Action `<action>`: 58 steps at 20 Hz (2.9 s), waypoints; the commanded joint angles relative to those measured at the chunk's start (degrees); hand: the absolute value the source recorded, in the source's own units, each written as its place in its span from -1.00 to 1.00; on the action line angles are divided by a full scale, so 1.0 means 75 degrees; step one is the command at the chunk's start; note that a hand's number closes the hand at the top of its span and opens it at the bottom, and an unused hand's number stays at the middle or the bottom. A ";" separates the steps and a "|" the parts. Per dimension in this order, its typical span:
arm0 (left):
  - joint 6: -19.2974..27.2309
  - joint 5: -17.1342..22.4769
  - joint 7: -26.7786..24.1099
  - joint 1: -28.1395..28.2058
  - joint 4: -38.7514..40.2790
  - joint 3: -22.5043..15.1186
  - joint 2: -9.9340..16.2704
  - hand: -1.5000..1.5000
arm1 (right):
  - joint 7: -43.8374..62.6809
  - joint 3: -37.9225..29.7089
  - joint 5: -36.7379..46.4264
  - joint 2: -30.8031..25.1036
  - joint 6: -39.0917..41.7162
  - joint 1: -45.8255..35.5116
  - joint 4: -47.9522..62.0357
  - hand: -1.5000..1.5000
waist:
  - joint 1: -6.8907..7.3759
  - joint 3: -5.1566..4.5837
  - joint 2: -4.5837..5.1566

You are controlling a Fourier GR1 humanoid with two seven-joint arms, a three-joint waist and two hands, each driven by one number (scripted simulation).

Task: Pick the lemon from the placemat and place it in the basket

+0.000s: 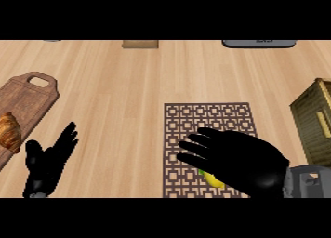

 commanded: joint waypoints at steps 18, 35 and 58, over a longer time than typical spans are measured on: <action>-0.0300 -0.0028 0.0624 0.0313 0.0382 0.0174 -0.0047 0.00 | -0.1591 0.1019 0.2671 0.0609 -0.1499 0.0857 0.1630 -1.00 | -0.0047 -0.0116 0.0047; -0.0339 -0.0218 0.0504 0.0283 0.0582 0.0434 -0.0131 0.00 | -0.2125 0.1284 0.3810 0.1125 -0.2146 0.1352 0.2867 -1.00 | -0.0055 -0.0116 0.0060; -0.0224 -0.0170 0.0325 0.1248 0.0129 0.0836 -0.0289 0.00 | 0.0761 -0.1095 0.4143 0.1598 -0.2914 0.3434 0.2349 1.00 | -0.1148 -0.0143 -0.0188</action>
